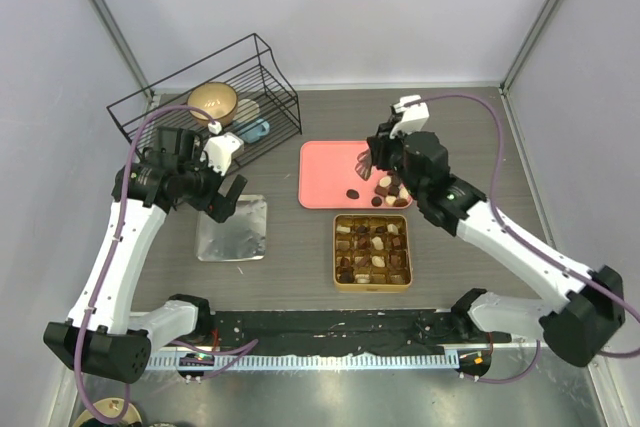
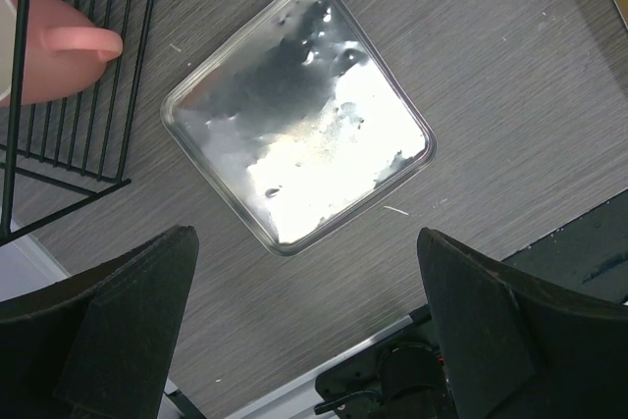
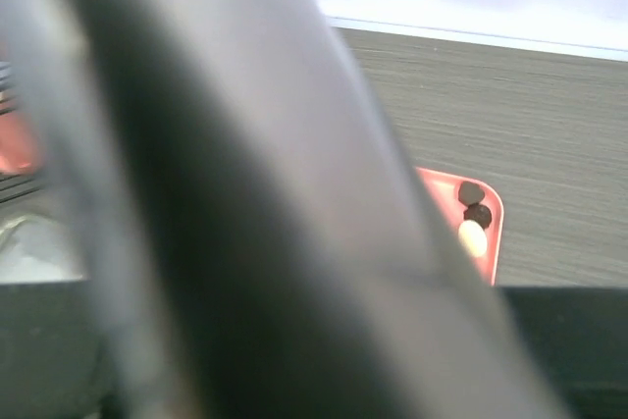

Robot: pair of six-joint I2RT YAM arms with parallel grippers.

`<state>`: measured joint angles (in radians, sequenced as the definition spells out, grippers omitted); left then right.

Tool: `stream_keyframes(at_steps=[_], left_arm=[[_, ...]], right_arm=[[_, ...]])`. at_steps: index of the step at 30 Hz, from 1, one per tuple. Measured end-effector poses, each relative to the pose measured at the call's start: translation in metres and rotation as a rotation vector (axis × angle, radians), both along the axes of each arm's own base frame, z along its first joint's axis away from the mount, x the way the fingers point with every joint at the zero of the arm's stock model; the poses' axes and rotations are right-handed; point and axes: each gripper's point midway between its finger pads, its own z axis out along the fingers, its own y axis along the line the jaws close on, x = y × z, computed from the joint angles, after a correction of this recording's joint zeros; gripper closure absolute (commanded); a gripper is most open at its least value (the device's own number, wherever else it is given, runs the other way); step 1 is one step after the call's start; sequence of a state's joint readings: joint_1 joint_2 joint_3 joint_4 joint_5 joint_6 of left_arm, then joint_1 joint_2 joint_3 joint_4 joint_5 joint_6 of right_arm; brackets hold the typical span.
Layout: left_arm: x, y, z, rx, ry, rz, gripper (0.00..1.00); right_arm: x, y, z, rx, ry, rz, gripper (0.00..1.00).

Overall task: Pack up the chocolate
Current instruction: Pick up the fake chocolate from the plate, then place the fake chocolate in the packing box.

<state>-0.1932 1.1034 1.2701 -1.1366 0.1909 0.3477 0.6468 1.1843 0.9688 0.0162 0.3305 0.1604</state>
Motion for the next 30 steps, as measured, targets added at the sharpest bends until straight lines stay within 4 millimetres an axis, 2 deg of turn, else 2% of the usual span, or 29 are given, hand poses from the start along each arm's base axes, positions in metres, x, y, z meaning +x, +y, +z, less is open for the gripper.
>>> stream_keyframes(at_steps=[3, 5, 9, 15, 22, 30], left_arm=[[0.000, 0.000, 0.000, -0.001, -0.002, 0.000, 0.00], [0.000, 0.000, 0.001, -0.001, -0.005, 0.000, 0.00], [-0.003, 0.001, -0.005, 0.000, 0.002, -0.001, 0.00], [-0.008, 0.001, -0.020, 0.007, 0.040, -0.001, 0.00], [-0.007, 0.001, -0.020, 0.004, 0.037, 0.002, 0.00], [-0.007, 0.000, -0.019, -0.003, 0.038, 0.009, 0.00]], right_arm=[[-0.026, -0.007, 0.017, 0.033, -0.004, 0.021, 0.76], [-0.046, -0.013, 0.019, 0.058, 0.009, 0.040, 0.76], [-0.087, -0.024, 0.000, 0.102, 0.089, 0.092, 0.75], [-0.131, -0.035, -0.023, 0.167, 0.211, 0.142, 0.75], [-0.156, -0.036, -0.034, 0.188, 0.299, 0.187, 0.74], [-0.166, -0.038, -0.059, 0.147, 0.379, 0.198, 0.67]])
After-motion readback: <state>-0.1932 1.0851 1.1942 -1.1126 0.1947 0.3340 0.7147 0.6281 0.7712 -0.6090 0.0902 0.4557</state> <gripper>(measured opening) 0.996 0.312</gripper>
